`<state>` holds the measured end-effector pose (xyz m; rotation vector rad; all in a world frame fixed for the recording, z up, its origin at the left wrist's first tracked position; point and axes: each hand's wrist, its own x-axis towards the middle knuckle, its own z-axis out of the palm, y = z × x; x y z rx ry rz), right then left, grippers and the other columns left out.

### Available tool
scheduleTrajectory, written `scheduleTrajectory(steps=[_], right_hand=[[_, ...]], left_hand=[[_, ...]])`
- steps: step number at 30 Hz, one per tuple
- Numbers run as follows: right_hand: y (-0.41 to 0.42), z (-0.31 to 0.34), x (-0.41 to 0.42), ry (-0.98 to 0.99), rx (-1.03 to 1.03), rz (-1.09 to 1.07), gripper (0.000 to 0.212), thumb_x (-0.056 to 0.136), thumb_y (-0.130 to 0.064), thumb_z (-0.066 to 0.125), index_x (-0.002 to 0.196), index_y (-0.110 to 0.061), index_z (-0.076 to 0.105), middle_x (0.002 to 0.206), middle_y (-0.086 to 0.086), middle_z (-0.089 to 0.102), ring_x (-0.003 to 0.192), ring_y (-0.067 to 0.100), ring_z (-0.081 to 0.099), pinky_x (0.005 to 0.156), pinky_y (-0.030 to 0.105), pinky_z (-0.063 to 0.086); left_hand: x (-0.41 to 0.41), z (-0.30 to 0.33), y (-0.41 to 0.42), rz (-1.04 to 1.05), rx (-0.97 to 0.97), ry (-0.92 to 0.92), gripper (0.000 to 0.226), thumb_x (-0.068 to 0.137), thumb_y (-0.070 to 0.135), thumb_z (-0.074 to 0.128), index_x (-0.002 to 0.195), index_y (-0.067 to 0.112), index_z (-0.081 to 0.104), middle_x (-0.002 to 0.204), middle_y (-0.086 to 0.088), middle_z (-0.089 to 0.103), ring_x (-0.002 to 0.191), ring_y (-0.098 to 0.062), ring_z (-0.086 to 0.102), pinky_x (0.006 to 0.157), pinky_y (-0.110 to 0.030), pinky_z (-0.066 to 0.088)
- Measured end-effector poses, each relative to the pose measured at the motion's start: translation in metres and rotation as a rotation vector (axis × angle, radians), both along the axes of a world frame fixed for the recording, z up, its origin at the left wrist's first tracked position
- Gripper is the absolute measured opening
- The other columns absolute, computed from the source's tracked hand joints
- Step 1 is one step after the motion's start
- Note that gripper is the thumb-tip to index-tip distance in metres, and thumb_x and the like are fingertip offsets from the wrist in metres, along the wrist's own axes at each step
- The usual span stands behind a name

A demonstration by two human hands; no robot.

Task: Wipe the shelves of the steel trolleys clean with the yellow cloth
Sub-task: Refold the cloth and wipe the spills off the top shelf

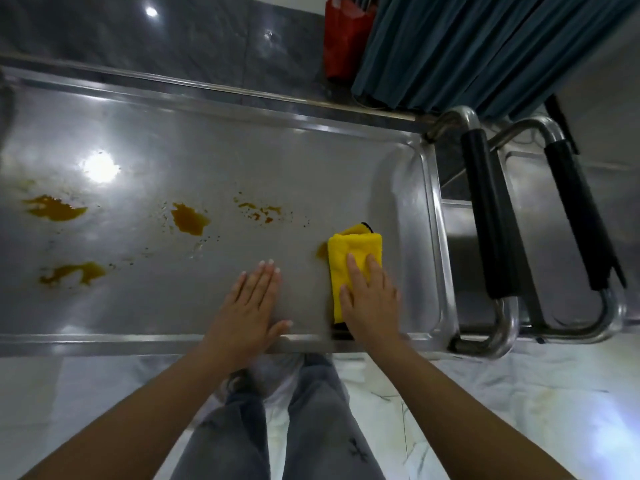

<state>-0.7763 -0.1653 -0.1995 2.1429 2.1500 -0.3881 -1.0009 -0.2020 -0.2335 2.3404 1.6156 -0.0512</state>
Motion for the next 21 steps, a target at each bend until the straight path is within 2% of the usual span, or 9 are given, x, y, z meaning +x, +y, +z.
scheduleTrajectory(steps=[2,4,5,7,8,10,17,21], right_hand=[[-0.013,0.003,-0.009,-0.067,0.046,0.0,0.055,0.095,-0.047,0.04,0.146,-0.03,0.032,0.146,0.016,0.038,0.123,0.036,0.045,0.097,0.048,0.037],[-0.022,0.001,-0.013,-0.113,0.11,0.039,0.053,0.093,-0.05,0.04,0.141,-0.028,0.044,0.139,0.019,0.048,0.119,0.039,0.051,0.098,0.059,0.038],[-0.023,-0.002,-0.013,-0.135,0.134,0.07,0.053,0.093,-0.05,0.037,0.14,-0.028,0.045,0.141,0.02,0.045,0.125,0.04,0.047,0.102,0.065,0.032],[-0.021,-0.008,-0.012,-0.126,0.122,0.16,0.056,0.095,-0.05,0.031,0.146,-0.029,0.035,0.153,0.018,0.027,0.141,0.041,0.024,0.107,0.069,0.02],[-0.017,-0.011,-0.012,-0.103,0.101,0.209,0.056,0.095,-0.05,0.029,0.148,-0.031,0.028,0.157,0.015,0.018,0.144,0.041,0.014,0.108,0.068,0.019],[-0.006,-0.016,-0.014,-0.075,0.069,0.268,0.056,0.095,-0.049,0.028,0.149,-0.035,0.019,0.159,0.011,0.009,0.145,0.042,0.004,0.107,0.066,0.022],[0.072,-0.024,-0.039,-0.01,0.129,0.272,0.057,0.092,-0.044,0.041,0.146,-0.032,0.031,0.158,0.01,0.015,0.144,0.043,0.004,0.107,0.059,0.025],[0.139,-0.026,-0.047,-0.022,0.128,0.381,0.06,0.092,-0.044,0.042,0.148,-0.034,0.024,0.159,0.008,0.01,0.145,0.04,0.001,0.107,0.056,0.025]], left_hand=[[-0.019,-0.002,-0.004,-0.057,-0.006,0.028,0.08,0.095,0.059,0.02,0.147,-0.001,0.024,0.155,-0.018,0.022,0.143,-0.034,0.02,0.114,-0.045,0.014],[-0.03,-0.004,-0.006,-0.128,0.003,0.033,0.076,0.096,0.056,0.02,0.146,0.0,0.026,0.154,-0.018,0.026,0.143,-0.033,0.022,0.113,-0.045,0.016],[-0.033,-0.005,-0.007,-0.145,0.011,0.026,0.074,0.096,0.054,0.022,0.146,0.0,0.027,0.154,-0.018,0.026,0.143,-0.033,0.023,0.114,-0.045,0.016],[-0.035,-0.006,-0.009,-0.153,0.023,0.0,0.072,0.096,0.051,0.026,0.147,0.0,0.028,0.155,-0.018,0.025,0.144,-0.031,0.021,0.115,-0.047,0.017],[-0.035,-0.007,-0.01,-0.155,0.032,-0.016,0.071,0.096,0.05,0.027,0.147,0.0,0.027,0.155,-0.018,0.024,0.145,-0.03,0.02,0.115,-0.047,0.018],[-0.035,-0.01,-0.012,-0.156,0.048,-0.047,0.07,0.096,0.048,0.03,0.148,0.001,0.025,0.156,-0.017,0.022,0.146,-0.029,0.017,0.116,-0.048,0.018],[-0.036,-0.016,-0.013,-0.127,0.077,-0.083,0.069,0.095,0.047,0.039,0.148,0.003,0.03,0.156,-0.016,0.025,0.146,-0.028,0.019,0.116,-0.048,0.02],[-0.036,-0.018,-0.011,-0.104,0.088,-0.094,0.069,0.095,0.048,0.04,0.148,0.005,0.03,0.156,-0.014,0.025,0.146,-0.027,0.019,0.116,-0.047,0.02]])
